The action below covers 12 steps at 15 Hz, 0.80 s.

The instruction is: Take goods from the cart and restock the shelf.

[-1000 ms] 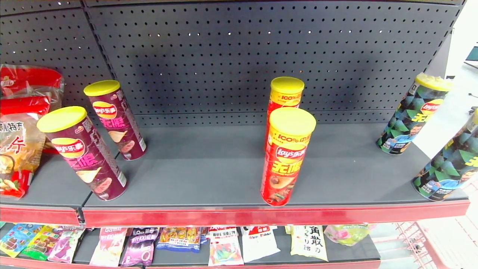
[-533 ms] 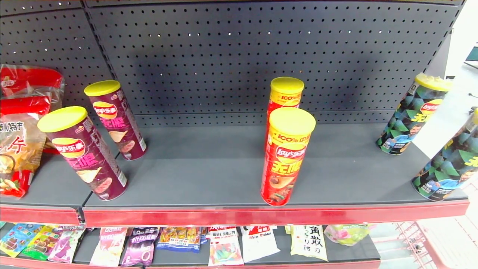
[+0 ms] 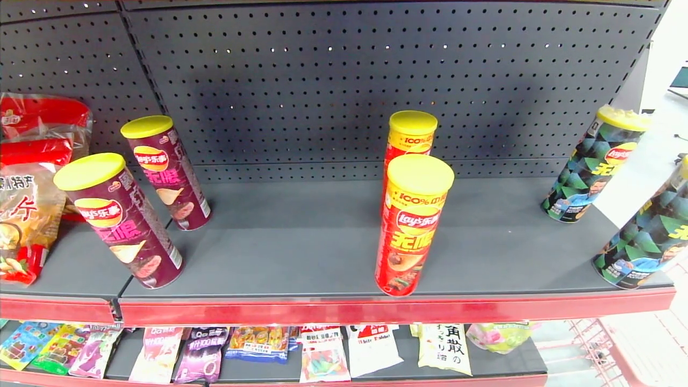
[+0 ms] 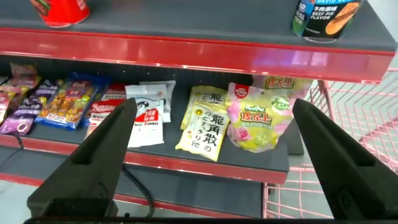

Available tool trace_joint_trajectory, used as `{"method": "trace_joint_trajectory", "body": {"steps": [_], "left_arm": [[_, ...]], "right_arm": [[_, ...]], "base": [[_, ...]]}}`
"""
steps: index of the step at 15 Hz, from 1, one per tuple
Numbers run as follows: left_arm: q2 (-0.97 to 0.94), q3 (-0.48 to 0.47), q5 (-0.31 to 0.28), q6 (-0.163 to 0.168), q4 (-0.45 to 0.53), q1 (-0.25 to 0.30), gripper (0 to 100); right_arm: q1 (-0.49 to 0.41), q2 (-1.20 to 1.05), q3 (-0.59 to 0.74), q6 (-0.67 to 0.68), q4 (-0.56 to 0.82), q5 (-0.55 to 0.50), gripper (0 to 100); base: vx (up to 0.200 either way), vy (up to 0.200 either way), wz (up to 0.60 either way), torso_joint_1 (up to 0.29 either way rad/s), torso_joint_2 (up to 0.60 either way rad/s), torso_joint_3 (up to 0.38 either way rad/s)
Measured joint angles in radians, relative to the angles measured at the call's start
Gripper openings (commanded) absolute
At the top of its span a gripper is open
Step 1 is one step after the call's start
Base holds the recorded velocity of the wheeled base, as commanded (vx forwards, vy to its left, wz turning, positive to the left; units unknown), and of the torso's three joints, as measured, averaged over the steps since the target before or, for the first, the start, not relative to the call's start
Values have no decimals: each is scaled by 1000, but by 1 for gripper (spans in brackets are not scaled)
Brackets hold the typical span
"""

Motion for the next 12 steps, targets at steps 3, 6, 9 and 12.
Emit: {"method": "trace_joint_trajectory", "body": {"steps": [3, 6, 9, 12], "left_arm": [[-33, -1, -1, 5, 2, -58, 100], [-70, 0, 3, 6, 3, -42, 100], [-80, 1, 3, 8, 4, -40, 100], [-82, 1, 2, 8, 4, -40, 100]], "right_arm": [[2, 0, 0, 1, 0, 2, 100], [3, -1, 0, -2, 0, 4, 100], [3, 0, 0, -3, 0, 7, 100], [3, 0, 0, 3, 0, 6, 100]], "base": [[0, 0, 0, 0, 0, 0], [0, 0, 0, 0, 0, 0], [0, 0, 0, 0, 0, 0], [0, 0, 0, 0, 0, 0]]}}
